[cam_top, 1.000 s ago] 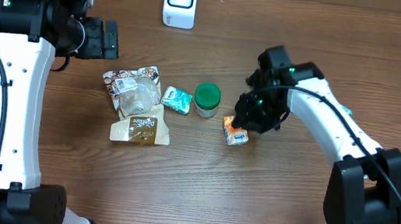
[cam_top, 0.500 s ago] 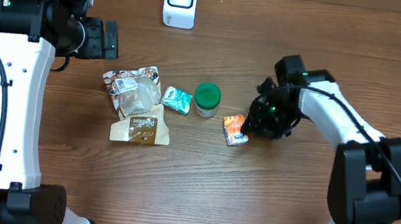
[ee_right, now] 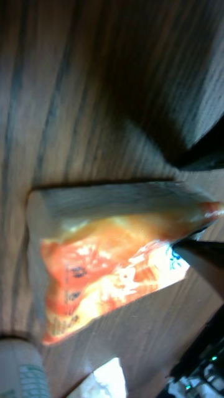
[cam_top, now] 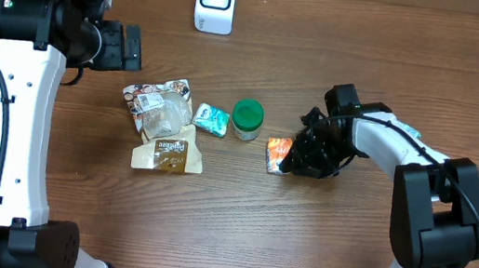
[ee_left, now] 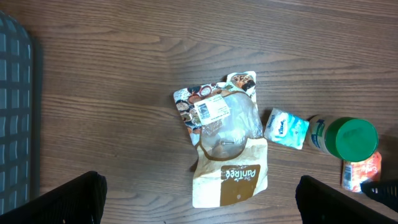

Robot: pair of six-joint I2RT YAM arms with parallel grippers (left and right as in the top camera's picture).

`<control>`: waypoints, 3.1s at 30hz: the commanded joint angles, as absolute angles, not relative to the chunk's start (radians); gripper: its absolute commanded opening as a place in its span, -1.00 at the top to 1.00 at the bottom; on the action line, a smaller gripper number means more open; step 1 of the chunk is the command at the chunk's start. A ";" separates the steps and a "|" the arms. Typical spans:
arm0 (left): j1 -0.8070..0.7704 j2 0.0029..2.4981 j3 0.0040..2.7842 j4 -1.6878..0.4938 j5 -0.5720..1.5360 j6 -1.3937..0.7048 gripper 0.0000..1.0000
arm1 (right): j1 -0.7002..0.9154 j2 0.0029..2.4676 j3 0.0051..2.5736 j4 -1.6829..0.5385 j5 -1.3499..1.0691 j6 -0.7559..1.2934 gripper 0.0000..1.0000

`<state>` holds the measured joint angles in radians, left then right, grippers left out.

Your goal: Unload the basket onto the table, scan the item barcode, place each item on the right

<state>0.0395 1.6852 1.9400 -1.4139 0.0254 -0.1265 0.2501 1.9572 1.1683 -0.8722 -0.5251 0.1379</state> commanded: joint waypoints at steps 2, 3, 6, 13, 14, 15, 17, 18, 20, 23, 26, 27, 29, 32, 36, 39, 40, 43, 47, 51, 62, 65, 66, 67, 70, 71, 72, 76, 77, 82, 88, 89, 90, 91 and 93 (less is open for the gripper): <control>0.039 1.688 1.953 -1.413 0.022 -0.108 -0.99 | 0.253 1.960 1.144 -0.862 -0.525 0.173 0.64; 0.039 1.688 1.953 -1.413 0.022 -0.108 -0.99 | 0.253 1.961 1.144 -0.861 -0.525 0.187 0.71; 0.039 1.688 1.953 -1.413 0.022 -0.108 -0.99 | 0.253 1.960 1.145 -0.854 -0.540 0.244 0.92; 0.039 1.688 1.953 -1.413 0.023 -0.108 -0.99 | 0.240 1.952 1.163 -0.867 -0.665 0.239 0.92; 0.039 1.688 1.953 -1.413 0.022 -0.108 -0.99 | 0.234 1.942 1.169 -0.875 -0.681 0.236 0.92; 0.039 1.688 1.953 -1.413 0.022 -0.108 -0.99 | 0.227 1.929 1.172 -0.878 -0.702 0.230 0.92; 0.039 1.688 1.953 -1.413 0.023 -0.108 -0.99 | 0.204 1.876 1.174 -0.880 -0.768 0.203 0.92; 0.039 1.688 1.953 -1.414 0.022 -0.108 -0.99 | 0.194 1.855 1.174 -0.880 -0.791 0.200 0.92; 0.039 1.688 1.953 -1.413 0.022 -0.108 -0.99 | 0.166 1.795 1.174 -0.884 -0.855 0.187 0.92; 0.039 1.688 1.953 -1.413 0.022 -0.108 -0.99 | 0.119 1.695 1.174 -0.896 -0.994 0.155 0.92; 0.039 1.688 1.953 -1.413 0.022 -0.108 -0.99 | 0.081 1.621 1.174 -0.888 -1.126 0.155 0.92; 0.039 1.688 1.953 -1.413 0.022 -0.108 -0.99 | 0.068 1.597 1.174 -0.880 -1.187 0.155 0.92; 0.039 1.688 1.953 -1.413 0.023 -0.108 -0.99 | 0.045 1.557 1.174 -0.857 -1.312 0.155 0.92; 0.039 1.688 1.953 -1.413 0.022 -0.108 -0.99 | 0.019 1.513 1.174 -0.818 -1.464 0.169 0.92; 0.039 1.688 1.953 -1.413 0.022 -0.108 -0.99 | -0.007 1.482 1.174 -0.777 -1.559 0.271 0.92; 0.039 1.688 1.953 -1.413 0.022 -0.108 -0.99 | -0.017 1.475 1.174 -0.767 -1.570 0.354 0.93; 0.039 1.688 1.953 -1.413 0.022 -0.108 -0.99 | -0.019 1.474 1.174 -0.766 -1.569 0.375 0.92; 0.039 1.688 1.953 -1.413 0.022 -0.108 -0.99 | -0.018 1.474 1.174 -0.764 -1.569 0.397 0.92; 0.039 1.688 1.953 -1.413 0.022 -0.108 -0.99 | -0.018 1.474 1.174 -0.764 -1.545 0.397 0.92; 0.039 1.688 1.953 -1.413 0.022 -0.108 -0.99 | 0.001 1.474 1.174 -0.764 -1.429 0.439 0.92; 0.039 1.688 1.953 -1.413 0.022 -0.108 -0.99 | 0.140 1.502 1.223 -0.369 -1.340 0.770 0.92; 0.039 1.688 1.953 -1.413 0.023 -0.108 -0.99 | 0.165 1.531 1.272 -0.310 -1.322 0.817 0.92; 0.039 1.688 1.953 -1.413 0.022 -0.108 -0.99 | 0.174 1.539 1.286 -0.313 -1.289 0.819 0.92; 0.039 1.688 1.953 -1.413 0.022 -0.108 -0.99 | 0.184 1.546 1.294 -0.316 -1.245 0.819 0.92; 0.039 1.688 1.953 -1.413 0.023 -0.108 -0.99 | 0.216 1.562 1.295 -0.342 -1.122 0.810 0.92; 0.039 1.688 1.953 -1.413 0.022 -0.108 -0.99 | 0.225 1.567 1.295 -0.356 -1.090 0.806 0.92; 0.039 1.688 1.953 -1.413 0.022 -0.108 -0.99 | 0.235 1.572 1.295 -0.373 -1.061 0.791 0.92; 0.039 1.688 1.953 -1.413 0.022 -0.108 -0.99 | 0.266 1.586 1.338 -0.510 -0.930 0.702 0.92; 0.039 1.688 1.953 -1.414 0.022 -0.108 -0.99 | 0.270 1.592 1.370 -0.570 -0.886 0.672 0.92; 0.039 1.688 1.953 -1.413 0.022 -0.108 -0.99 | 0.292 1.706 1.715 -0.940 -0.661 0.498 0.92; 0.039 1.688 1.953 -1.413 0.022 -0.108 -0.99 | 0.375 1.963 2.267 -1.210 -0.349 0.406 0.92; 0.039 1.688 1.953 -1.413 0.023 -0.108 -0.99 | 0.395 2.020 2.367 -1.235 -0.277 0.388 0.92; 0.039 1.688 1.953 -1.413 0.022 -0.108 -0.99 | 0.411 2.064 2.445 -1.250 -0.213 0.373 0.92; 0.039 1.688 1.953 -1.413 0.022 -0.108 -0.99 | 0.432 2.112 2.519 -1.248 -0.146 0.329 0.92; 0.039 1.688 1.953 -1.414 0.022 -0.108 -0.99 | 0.474 2.181 2.594 -1.205 0.024 0.231 0.92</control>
